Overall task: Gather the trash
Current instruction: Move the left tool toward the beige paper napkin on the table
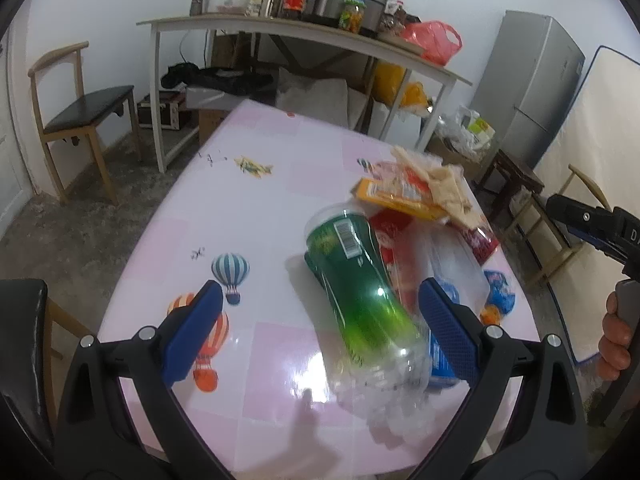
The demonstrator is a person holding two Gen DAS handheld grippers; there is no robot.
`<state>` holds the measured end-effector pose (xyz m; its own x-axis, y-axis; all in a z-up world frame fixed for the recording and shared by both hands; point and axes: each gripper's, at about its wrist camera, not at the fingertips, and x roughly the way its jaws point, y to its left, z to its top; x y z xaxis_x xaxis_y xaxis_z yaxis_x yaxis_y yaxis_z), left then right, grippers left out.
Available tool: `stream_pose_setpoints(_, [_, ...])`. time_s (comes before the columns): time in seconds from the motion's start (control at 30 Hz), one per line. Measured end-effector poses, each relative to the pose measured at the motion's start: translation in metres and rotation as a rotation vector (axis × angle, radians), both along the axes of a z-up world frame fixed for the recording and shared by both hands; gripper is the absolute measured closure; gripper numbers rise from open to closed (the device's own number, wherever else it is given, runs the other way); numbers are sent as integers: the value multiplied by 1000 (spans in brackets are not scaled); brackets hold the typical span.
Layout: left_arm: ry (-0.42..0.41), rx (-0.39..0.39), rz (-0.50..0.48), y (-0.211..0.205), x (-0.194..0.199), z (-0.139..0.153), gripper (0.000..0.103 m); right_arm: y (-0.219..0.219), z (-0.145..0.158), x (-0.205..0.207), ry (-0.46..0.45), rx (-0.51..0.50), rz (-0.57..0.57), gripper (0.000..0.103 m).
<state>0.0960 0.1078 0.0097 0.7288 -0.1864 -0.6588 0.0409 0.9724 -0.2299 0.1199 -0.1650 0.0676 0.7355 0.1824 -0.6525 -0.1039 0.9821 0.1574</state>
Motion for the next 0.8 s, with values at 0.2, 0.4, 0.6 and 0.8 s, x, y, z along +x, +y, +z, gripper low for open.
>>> stream_pose_setpoints(0.2, [-48, -23, 8, -1, -1, 8, 9, -4, 4, 11, 2, 29, 42, 5])
stream_pose_setpoints(0.4, [-92, -28, -28, -7, -2, 9, 9, -17, 1, 27, 40, 70, 54, 5])
stream_pose_setpoints(0.6, [-118, 12, -109, -29, 3, 8, 9, -29, -12, 57, 102, 126, 92, 6])
stream_pose_setpoints(0.8, [-140, 18, -173, -48, 7, 7, 9, -16, -27, 92, 177, 112, 168, 14])
